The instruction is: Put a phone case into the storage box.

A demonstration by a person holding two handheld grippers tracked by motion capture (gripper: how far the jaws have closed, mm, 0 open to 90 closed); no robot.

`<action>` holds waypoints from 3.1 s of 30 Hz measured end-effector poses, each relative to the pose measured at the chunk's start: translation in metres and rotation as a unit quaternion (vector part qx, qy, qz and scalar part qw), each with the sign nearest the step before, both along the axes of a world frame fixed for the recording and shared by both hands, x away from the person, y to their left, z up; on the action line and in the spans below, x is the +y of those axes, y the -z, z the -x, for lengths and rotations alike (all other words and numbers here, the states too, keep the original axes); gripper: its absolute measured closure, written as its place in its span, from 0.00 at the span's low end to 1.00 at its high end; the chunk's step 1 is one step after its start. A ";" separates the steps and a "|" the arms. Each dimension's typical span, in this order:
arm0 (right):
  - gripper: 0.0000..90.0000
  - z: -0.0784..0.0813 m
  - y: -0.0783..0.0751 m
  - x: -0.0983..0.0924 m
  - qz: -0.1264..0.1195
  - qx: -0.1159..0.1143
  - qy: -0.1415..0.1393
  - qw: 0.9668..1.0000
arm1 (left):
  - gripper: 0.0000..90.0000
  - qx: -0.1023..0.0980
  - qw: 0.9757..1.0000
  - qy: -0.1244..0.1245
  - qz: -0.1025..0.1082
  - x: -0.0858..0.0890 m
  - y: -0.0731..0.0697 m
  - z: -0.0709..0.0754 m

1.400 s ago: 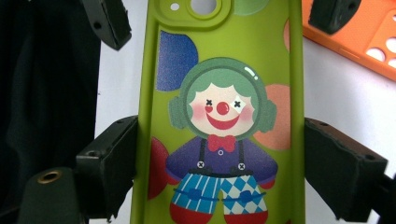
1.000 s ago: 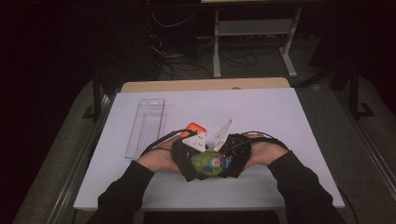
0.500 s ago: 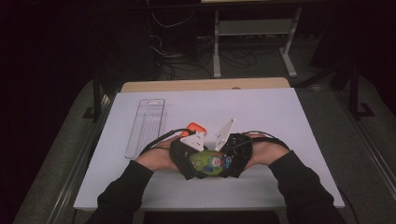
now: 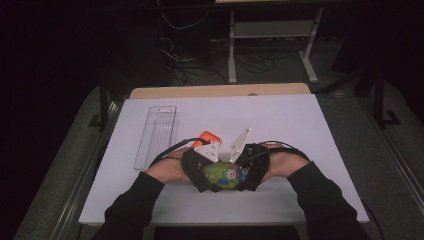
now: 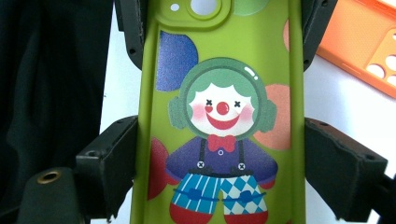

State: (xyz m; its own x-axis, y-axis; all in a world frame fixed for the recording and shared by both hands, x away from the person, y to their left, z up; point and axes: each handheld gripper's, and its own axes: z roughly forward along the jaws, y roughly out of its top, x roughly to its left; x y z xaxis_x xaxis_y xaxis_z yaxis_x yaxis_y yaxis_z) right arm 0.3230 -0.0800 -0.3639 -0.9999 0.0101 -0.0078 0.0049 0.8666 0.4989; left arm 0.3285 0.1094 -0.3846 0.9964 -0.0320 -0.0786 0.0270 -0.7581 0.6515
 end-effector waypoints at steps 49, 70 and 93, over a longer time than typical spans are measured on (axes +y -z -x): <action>0.02 -0.005 0.020 -0.065 -0.177 0.003 0.309 0.935 | 0.18 0.008 0.968 -0.249 0.017 0.018 0.007 -0.010; 0.02 0.015 0.055 -0.058 -0.213 -0.026 0.390 0.895 | 0.18 0.005 0.953 -0.304 0.007 0.016 0.010 -0.009; 0.00 0.024 0.058 -0.048 -0.163 -0.172 0.364 0.901 | 0.17 0.015 0.953 -0.301 0.020 0.019 0.009 -0.013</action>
State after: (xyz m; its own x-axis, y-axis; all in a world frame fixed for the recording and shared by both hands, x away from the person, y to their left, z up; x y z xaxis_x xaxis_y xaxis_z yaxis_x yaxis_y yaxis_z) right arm 0.2986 -0.1279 -0.4216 -0.6665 0.7198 -0.1940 0.3097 0.5041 0.8062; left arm 0.3416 0.1283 -0.3932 0.8329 0.5405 -0.1185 0.4681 -0.5739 0.6720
